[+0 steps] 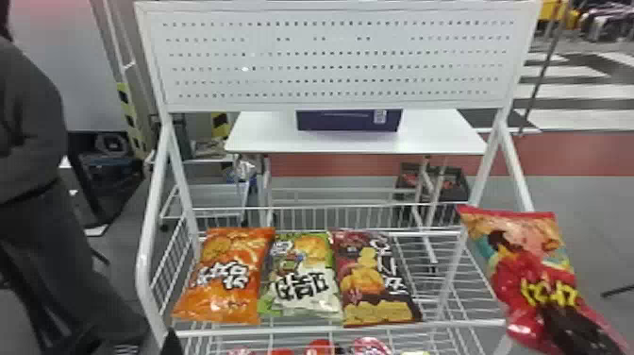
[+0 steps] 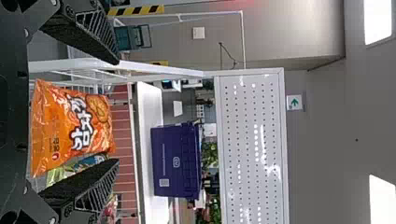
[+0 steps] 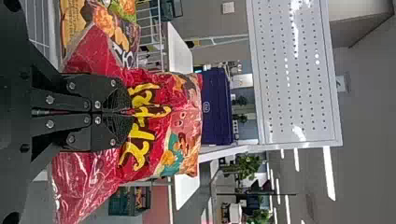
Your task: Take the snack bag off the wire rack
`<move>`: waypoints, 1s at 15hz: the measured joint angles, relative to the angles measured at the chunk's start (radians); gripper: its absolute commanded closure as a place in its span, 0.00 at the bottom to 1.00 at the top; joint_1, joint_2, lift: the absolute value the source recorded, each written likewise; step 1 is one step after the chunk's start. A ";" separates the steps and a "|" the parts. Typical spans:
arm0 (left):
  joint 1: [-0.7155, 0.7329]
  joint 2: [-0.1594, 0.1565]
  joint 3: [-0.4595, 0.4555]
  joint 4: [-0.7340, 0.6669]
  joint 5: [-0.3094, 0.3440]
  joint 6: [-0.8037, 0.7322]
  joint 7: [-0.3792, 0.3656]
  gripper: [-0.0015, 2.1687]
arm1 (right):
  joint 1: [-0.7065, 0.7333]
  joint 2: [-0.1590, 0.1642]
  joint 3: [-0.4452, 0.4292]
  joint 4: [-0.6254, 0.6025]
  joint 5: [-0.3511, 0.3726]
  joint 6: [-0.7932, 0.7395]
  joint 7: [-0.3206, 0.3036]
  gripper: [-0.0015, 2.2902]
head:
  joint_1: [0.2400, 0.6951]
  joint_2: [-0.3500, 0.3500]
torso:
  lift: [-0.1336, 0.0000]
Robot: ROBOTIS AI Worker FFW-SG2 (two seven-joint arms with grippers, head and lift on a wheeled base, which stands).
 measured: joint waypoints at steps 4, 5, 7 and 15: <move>-0.005 0.001 0.006 0.000 0.007 0.000 0.000 0.07 | 0.015 -0.006 -0.005 -0.024 0.023 0.025 -0.001 0.85 | 0.57 0.50 | 1.00; -0.006 0.001 0.005 0.001 0.007 0.000 0.000 0.07 | 0.015 -0.008 -0.003 -0.026 0.028 0.028 -0.002 0.85 | 0.57 0.50 | 1.00; -0.008 0.002 0.005 0.002 0.007 0.000 -0.001 0.07 | 0.014 -0.009 0.002 -0.028 0.031 0.030 -0.002 0.85 | 0.57 0.50 | 1.00; -0.019 0.010 0.005 0.008 0.015 0.005 -0.003 0.07 | 0.014 -0.008 0.025 -0.032 0.042 0.020 -0.004 0.85 | 0.57 0.50 | 1.00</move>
